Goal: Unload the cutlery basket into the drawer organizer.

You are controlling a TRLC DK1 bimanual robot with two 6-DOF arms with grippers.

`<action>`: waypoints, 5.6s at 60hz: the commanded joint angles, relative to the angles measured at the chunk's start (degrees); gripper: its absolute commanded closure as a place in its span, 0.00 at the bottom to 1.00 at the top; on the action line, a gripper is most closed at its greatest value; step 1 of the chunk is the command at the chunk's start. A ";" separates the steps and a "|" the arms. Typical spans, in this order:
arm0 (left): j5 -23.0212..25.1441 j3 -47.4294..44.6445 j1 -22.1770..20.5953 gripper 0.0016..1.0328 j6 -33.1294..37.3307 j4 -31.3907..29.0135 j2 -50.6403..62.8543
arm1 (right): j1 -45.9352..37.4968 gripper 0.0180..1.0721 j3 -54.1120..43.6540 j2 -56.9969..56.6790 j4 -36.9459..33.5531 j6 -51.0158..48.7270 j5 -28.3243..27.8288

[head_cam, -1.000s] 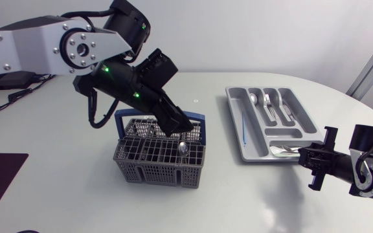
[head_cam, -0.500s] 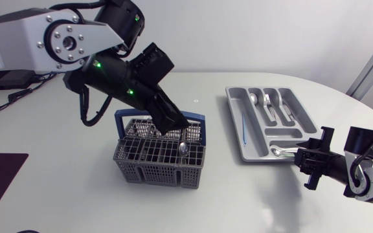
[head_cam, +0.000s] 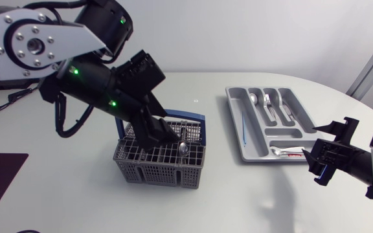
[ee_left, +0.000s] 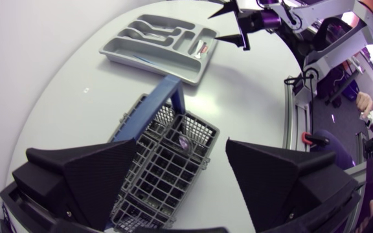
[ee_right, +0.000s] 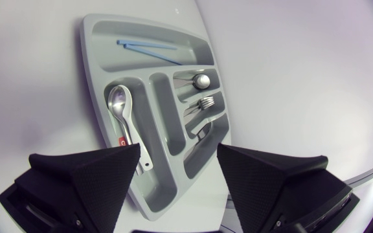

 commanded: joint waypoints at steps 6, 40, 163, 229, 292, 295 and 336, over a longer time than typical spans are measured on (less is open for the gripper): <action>0.09 -4.02 -2.87 0.12 1.68 -0.83 0.51 | -0.24 0.14 0.51 -6.46 -4.32 6.60 -2.08; 3.17 -11.32 -1.03 0.20 -19.24 13.23 3.67 | 0.90 0.14 -5.21 -11.21 -5.29 10.82 -2.17; 0.70 -19.67 -1.82 0.68 -20.56 23.34 -2.57 | 56.09 0.94 4.20 -7.60 -18.73 43.96 -2.70; 2.02 -19.32 -0.32 0.50 -24.16 31.42 2.71 | 57.59 0.72 7.71 6.02 -4.50 42.20 5.30; 2.11 -19.05 -0.50 0.67 -28.56 40.12 8.24 | 52.67 0.35 -0.90 -22.19 -22.34 42.20 5.12; 2.11 -19.05 -0.41 0.75 -28.65 40.30 8.24 | 52.67 0.35 -1.08 -22.46 -22.43 42.11 5.12; 6.68 -19.14 1.26 0.97 -30.32 40.39 5.70 | 49.15 0.35 -2.57 -25.01 -23.57 40.35 2.57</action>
